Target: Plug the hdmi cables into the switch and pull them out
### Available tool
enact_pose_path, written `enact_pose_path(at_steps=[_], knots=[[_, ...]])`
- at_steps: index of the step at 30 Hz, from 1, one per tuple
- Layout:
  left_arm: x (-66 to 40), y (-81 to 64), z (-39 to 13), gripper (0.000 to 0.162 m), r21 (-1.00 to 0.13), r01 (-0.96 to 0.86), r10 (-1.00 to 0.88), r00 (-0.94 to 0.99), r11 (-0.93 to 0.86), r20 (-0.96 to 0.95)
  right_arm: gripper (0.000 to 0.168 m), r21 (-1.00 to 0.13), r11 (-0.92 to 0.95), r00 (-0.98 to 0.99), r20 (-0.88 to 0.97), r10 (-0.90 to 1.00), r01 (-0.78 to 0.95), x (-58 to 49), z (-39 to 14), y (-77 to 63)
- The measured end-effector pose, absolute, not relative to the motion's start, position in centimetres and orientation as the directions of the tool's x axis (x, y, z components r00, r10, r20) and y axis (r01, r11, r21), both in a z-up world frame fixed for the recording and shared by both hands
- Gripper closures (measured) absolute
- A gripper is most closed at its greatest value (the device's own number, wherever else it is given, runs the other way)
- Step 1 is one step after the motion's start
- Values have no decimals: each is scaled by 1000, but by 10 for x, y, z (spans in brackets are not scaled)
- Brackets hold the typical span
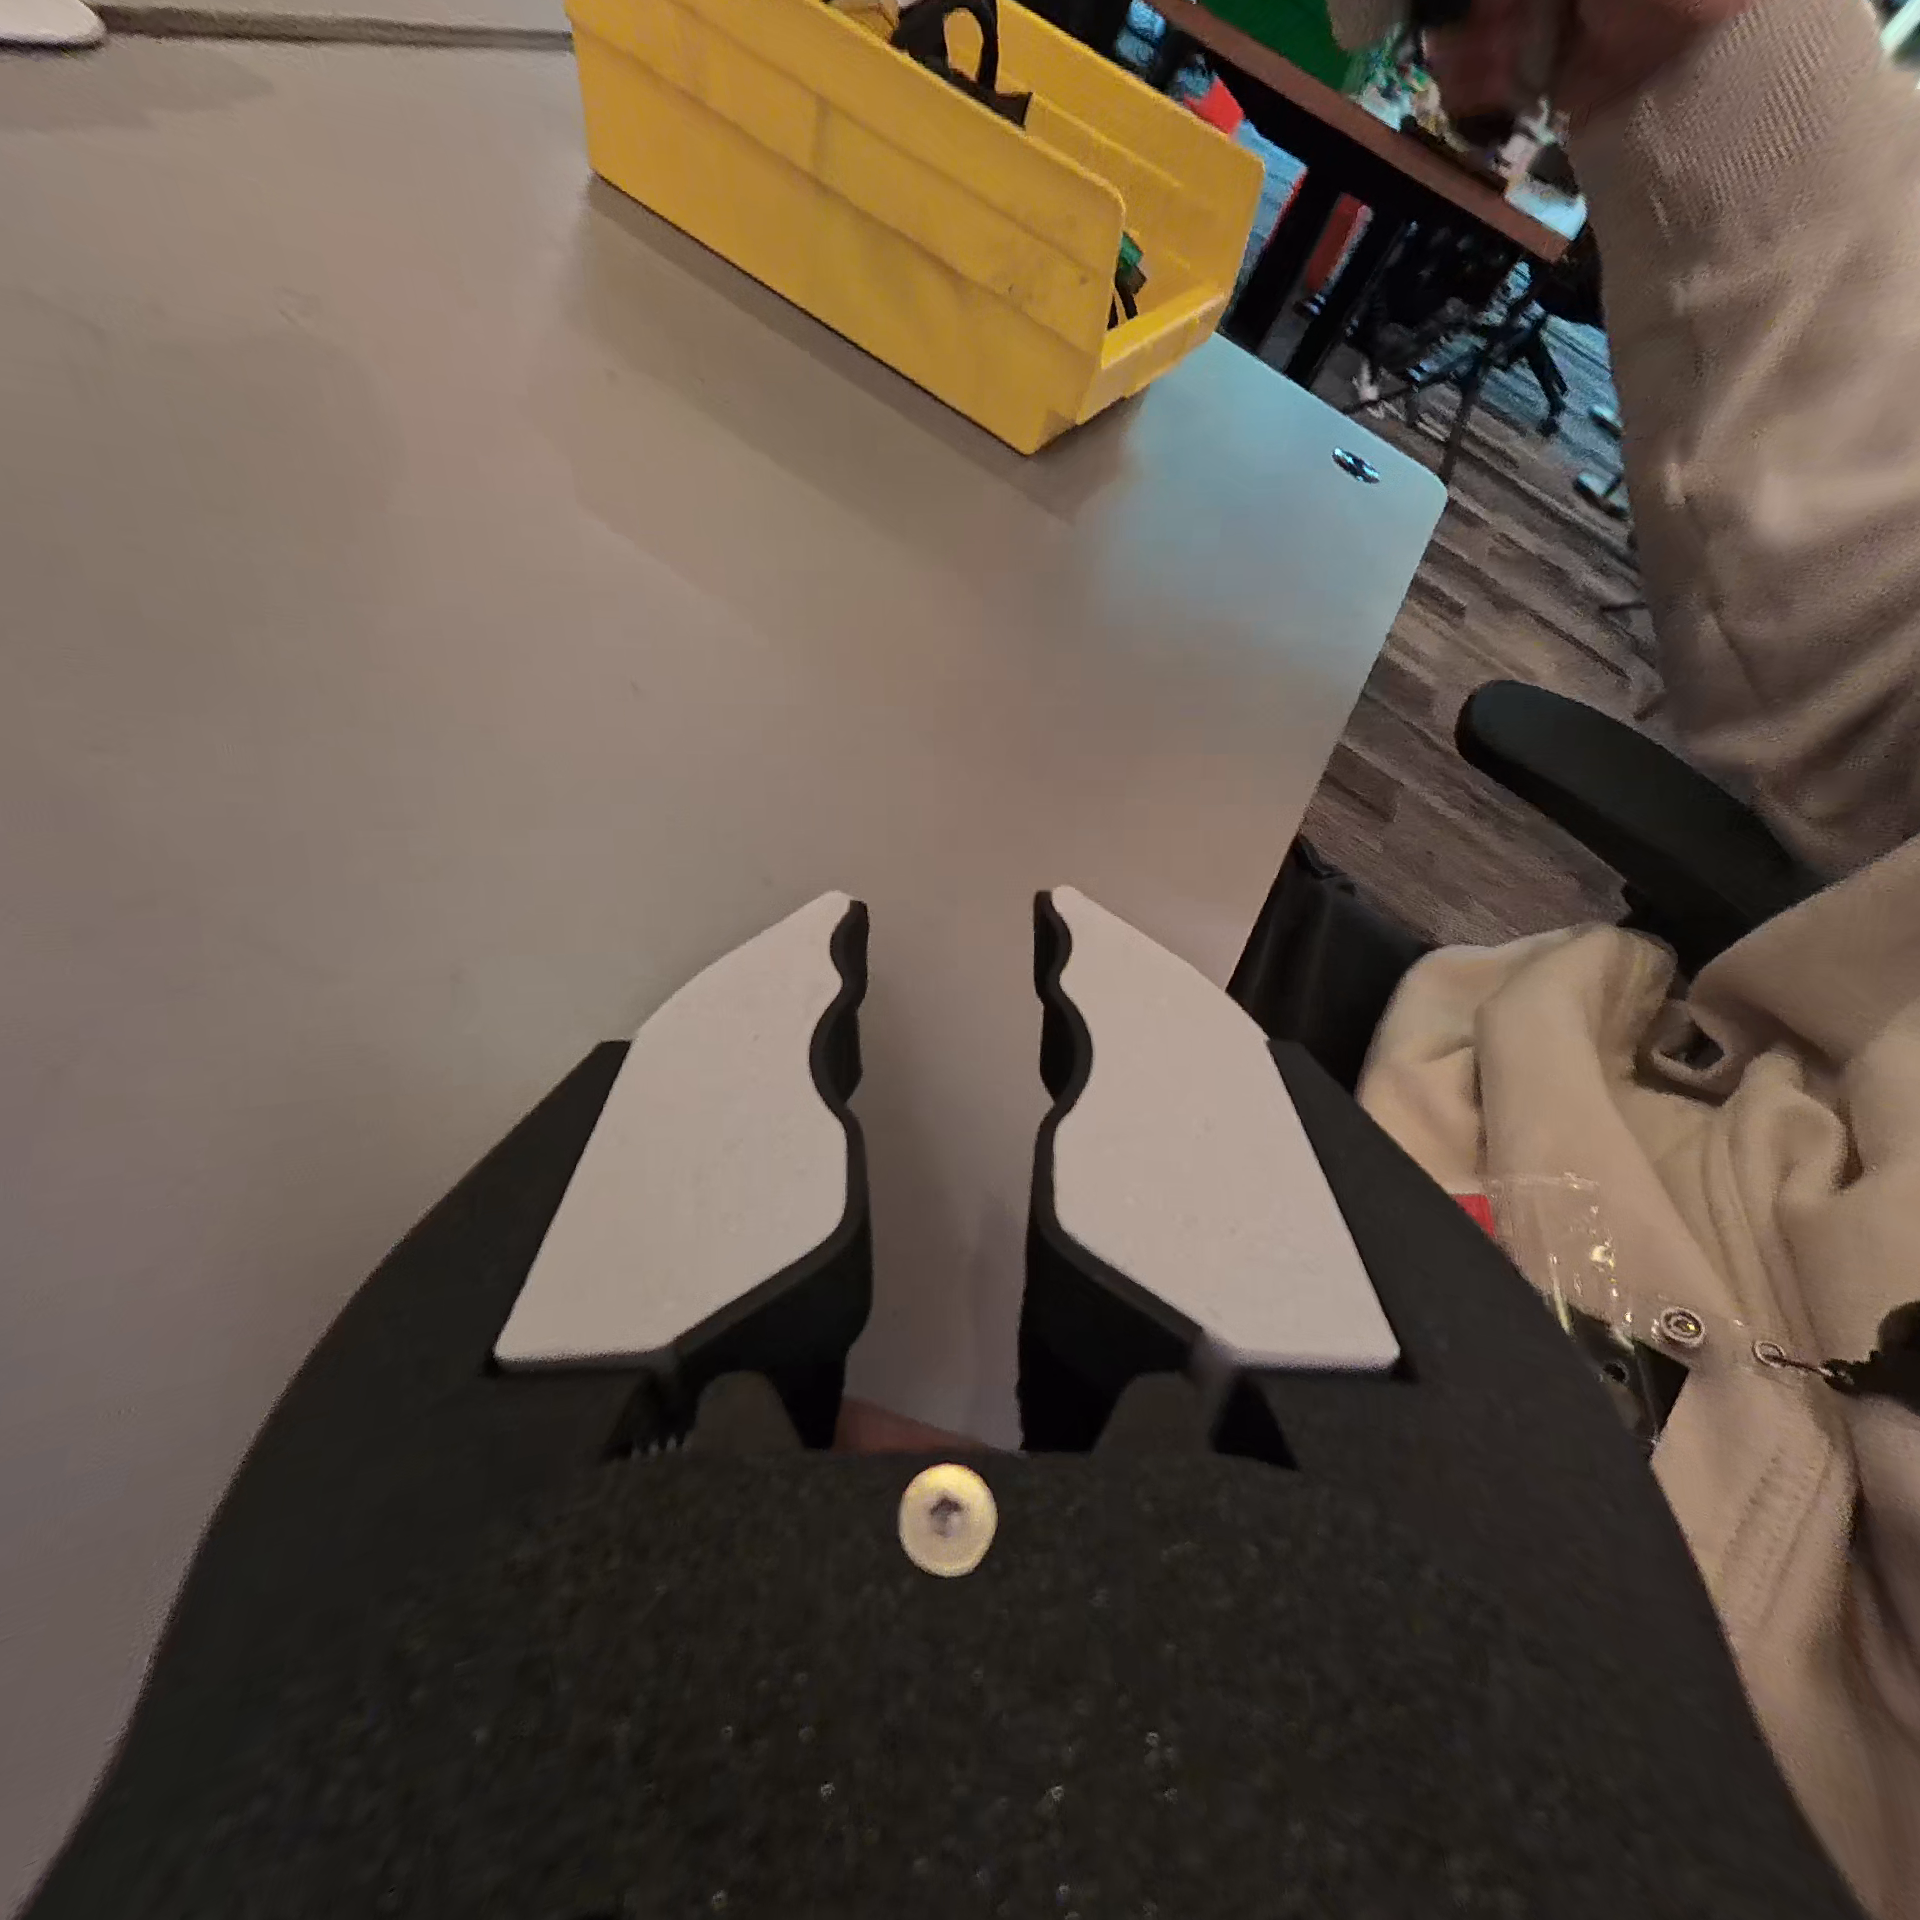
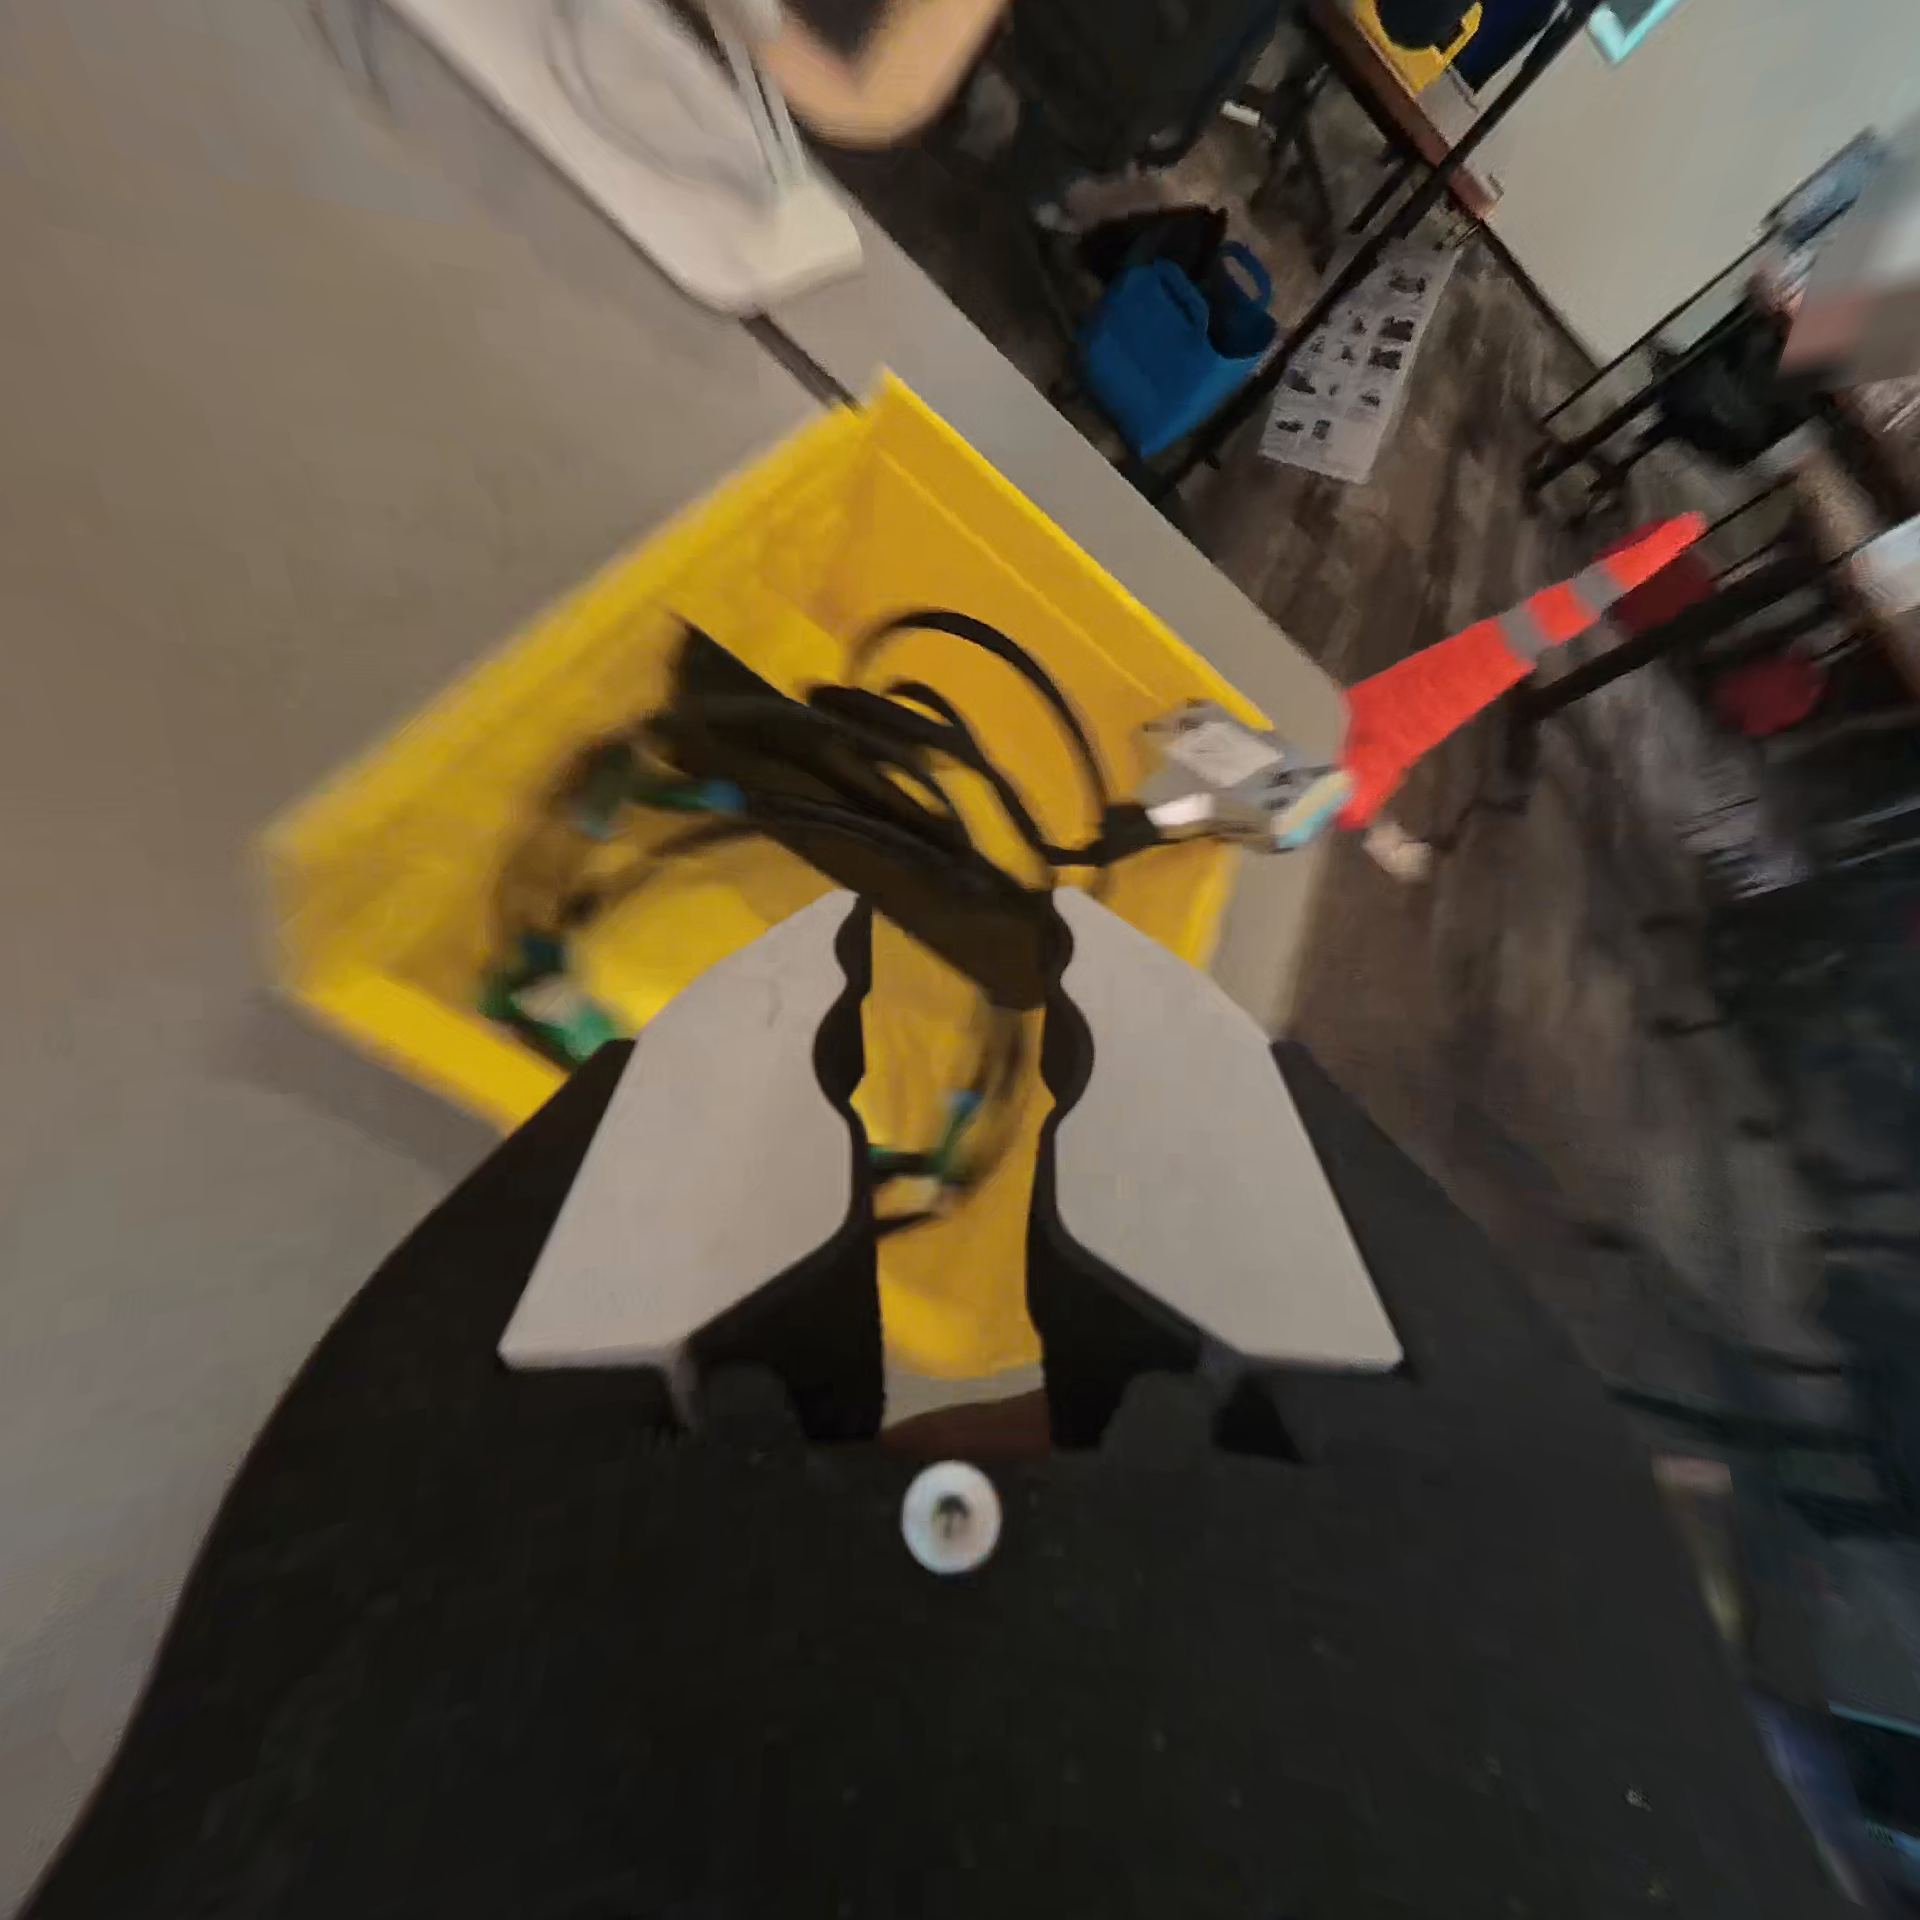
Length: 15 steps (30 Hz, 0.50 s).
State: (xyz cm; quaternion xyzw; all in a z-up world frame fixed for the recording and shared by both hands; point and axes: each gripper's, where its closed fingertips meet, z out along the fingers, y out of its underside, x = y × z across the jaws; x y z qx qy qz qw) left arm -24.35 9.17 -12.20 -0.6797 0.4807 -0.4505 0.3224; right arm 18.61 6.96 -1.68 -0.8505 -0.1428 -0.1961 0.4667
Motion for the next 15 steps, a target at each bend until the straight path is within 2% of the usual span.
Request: enact_pose_path(at_steps=[2,3,5,7,9,12,15], knots=[[-251,100,-118,132,-893,-326,-945,205,-310,253,137,-891,-422,985,158,66,171,121,-30,53],[-257,106,-116,130,-907,-309,-944,255,-287,212,134,-930,-363,996,24,83,52,90,-41,45],[-271,117,-112,125,-932,-280,-923,368,-229,116,133,-951,-274,989,-145,-14,-143,56,-73,32],[-283,124,-107,124,-947,-247,-888,454,-208,77,127,-955,-256,989,-135,-67,-148,33,-104,22],[-285,119,-97,112,-955,-197,-890,441,-222,116,124,-957,-283,997,-46,-65,-63,18,-119,17],[-284,121,-86,112,-965,-123,-884,442,-232,156,122,-954,-299,999,16,-52,0,9,-124,19],[-284,128,-98,111,-954,-148,-874,455,-261,169,122,-955,-295,999,-25,-33,-33,6,-122,23]])
